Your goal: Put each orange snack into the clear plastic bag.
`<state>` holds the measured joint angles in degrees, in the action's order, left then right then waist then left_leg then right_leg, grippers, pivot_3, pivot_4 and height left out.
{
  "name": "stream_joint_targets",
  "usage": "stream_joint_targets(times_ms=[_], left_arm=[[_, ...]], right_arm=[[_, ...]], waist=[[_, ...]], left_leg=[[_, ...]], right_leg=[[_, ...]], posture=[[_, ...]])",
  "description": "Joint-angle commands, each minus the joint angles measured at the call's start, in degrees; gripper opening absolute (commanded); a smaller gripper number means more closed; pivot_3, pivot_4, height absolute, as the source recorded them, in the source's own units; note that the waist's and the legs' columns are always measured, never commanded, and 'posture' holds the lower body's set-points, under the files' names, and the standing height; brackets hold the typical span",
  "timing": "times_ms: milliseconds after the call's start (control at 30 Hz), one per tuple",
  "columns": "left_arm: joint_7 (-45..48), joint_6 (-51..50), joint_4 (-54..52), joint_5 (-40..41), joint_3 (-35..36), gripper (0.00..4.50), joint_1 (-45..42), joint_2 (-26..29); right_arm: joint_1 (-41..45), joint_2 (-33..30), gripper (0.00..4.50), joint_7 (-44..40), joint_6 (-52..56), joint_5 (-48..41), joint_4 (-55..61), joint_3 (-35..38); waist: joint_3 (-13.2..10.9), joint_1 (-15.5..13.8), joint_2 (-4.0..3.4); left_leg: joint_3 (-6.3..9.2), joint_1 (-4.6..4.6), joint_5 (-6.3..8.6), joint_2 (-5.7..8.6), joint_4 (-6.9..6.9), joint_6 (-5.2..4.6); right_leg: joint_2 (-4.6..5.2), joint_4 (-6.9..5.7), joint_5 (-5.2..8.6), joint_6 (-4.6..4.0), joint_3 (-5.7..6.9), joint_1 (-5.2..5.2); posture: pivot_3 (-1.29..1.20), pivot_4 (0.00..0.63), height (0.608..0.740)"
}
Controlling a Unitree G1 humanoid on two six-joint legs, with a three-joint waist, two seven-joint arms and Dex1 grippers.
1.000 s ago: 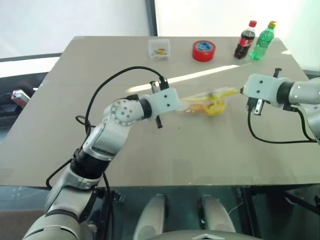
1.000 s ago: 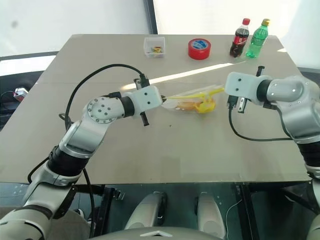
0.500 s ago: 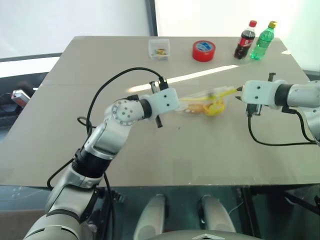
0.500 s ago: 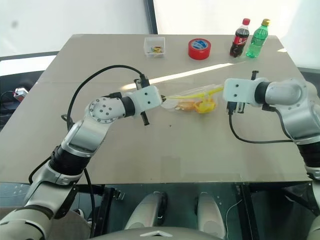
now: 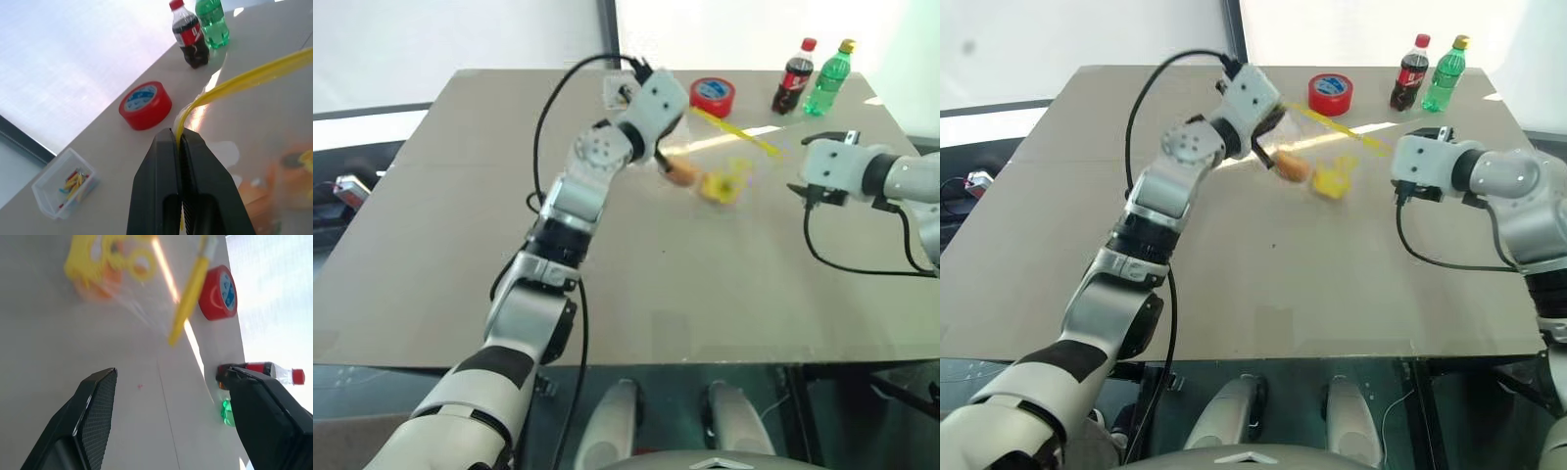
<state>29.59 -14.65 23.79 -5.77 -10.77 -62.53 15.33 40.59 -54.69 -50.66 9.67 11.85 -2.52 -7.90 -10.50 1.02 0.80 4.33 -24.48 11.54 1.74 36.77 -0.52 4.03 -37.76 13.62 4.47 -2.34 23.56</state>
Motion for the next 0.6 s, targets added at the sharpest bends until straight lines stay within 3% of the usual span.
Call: stream_joint_targets(times_ms=[33, 233, 367, 500, 600], left_arm=[[7.5, 2.2, -11.5, 2.7, -2.0, 0.0, 6.2, 1.6], [15.4, -14.2, -35.0, 8.2, -2.2, 0.0, 22.5, 8.7], [17.7, -22.3, -44.6, 13.0, 0.1, 1.33, 29.7, 13.2], [16.2, -25.8, -49.5, 15.6, 1.4, 3.14, 33.3, 13.8], [16.8, -30.8, -55.5, 22.0, 5.5, 3.14, 37.4, 14.0]], right_arm=[[-1.8, -3.1, 3.65, 0.3, 1.5, -1.8, 2.8, 6.4], [-8.4, -5.2, 3.65, -0.9, 4.5, -3.7, 7.7, 10.4], [-12.7, -4.8, 3.71, -1.8, 8.5, -6.9, 11.1, 13.2], [-17.6, -4.1, 3.71, -4.3, 16.8, -13.0, 15.6, 16.4], [-23.6, -4.8, 3.71, -8.8, 24.0, -19.8, 19.5, 19.8]], waist=[[0.0, 0.0, -0.01], [0.0, 0.1, -0.02], [0.0, -0.1, -0.02], [0.0, -0.3, -0.03], [0.0, -0.3, -0.02]], left_leg=[[0.0, -0.11, -0.1, 0.0, 0.01, 0.18], [-0.02, -0.18, 0.0, -0.02, 0.0, 0.0], [0.05, -0.09, 0.01, -0.03, 0.11, -0.02], [0.1, -0.03, 0.02, -0.08, 0.31, -0.03], [0.12, -0.1, 0.02, -0.1, 0.39, -0.04]], right_leg=[[0.0, 0.07, 0.0, 0.0, 0.0, 0.05], [0.0, 0.02, 0.0, -0.01, -0.07, 0.15], [-0.01, -0.13, 0.0, -0.01, -0.02, 0.06], [0.0, -0.12, 0.01, 0.0, 0.02, -0.12], [0.0, -0.12, 0.0, 0.0, 0.03, -0.12]], posture=[[0.0, 0.15, 0.74], [0.0, 0.15, 0.74], [0.0, 0.15, 0.74], [0.0, 0.15, 0.74], [0.0, 0.15, 0.74]])
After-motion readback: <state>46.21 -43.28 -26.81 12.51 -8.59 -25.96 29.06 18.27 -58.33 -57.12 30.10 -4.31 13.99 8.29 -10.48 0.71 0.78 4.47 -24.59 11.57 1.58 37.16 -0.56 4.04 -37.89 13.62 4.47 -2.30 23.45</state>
